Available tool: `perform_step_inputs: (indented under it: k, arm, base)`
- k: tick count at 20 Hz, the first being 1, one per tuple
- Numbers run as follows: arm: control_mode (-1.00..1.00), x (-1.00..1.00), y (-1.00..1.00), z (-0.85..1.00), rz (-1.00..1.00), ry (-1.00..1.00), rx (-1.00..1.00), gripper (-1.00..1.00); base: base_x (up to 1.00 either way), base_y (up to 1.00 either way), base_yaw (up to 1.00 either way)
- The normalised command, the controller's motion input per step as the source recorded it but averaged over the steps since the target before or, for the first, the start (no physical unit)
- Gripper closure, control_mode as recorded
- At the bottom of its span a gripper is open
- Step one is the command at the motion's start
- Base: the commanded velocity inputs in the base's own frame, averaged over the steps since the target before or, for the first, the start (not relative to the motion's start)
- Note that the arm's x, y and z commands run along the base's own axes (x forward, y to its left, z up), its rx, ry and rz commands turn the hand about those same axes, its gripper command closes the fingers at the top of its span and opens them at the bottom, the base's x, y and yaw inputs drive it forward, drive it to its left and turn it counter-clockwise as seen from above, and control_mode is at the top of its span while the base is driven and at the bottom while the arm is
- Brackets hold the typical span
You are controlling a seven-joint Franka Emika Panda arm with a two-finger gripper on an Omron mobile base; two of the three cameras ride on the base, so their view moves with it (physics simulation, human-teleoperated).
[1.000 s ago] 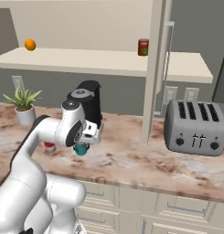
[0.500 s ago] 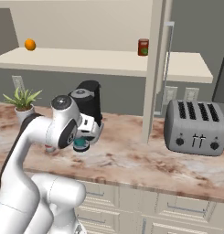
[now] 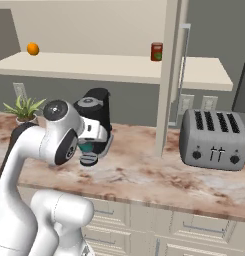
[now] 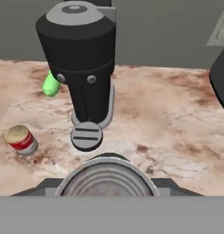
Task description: Pick the cans from the counter and place them in their designated side in the cabinet.
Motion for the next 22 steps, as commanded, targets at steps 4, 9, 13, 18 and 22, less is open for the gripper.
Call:
perform_step_inputs:
  k: [4, 9, 13, 18, 22]
  arm:
    - [-1.0, -0.18, -0.09, 0.52, 0.0, -0.09, -0.03, 1.0]
    - [-1.0, -0.15, -0.1, 0.52, 0.0, -0.07, -0.03, 1.0]
    - [-1.0, -0.22, -0.12, 0.5, 0.0, -0.05, -0.03, 1.0]
    - [-1.0, -0.32, -0.1, 0.45, 0.0, -0.05, -0.03, 1.0]
    - [-1.0, -0.21, -0.01, 0.42, 0.0, -0.05, -0.02, 1.0]
  base:
    - [0.0, 0.0, 0.0]
    - [0.0, 0.0, 0.0]
    - [0.0, 0.0, 0.0]
    - [0.0, 0.0, 0.0]
    - [0.0, 0.0, 0.0]
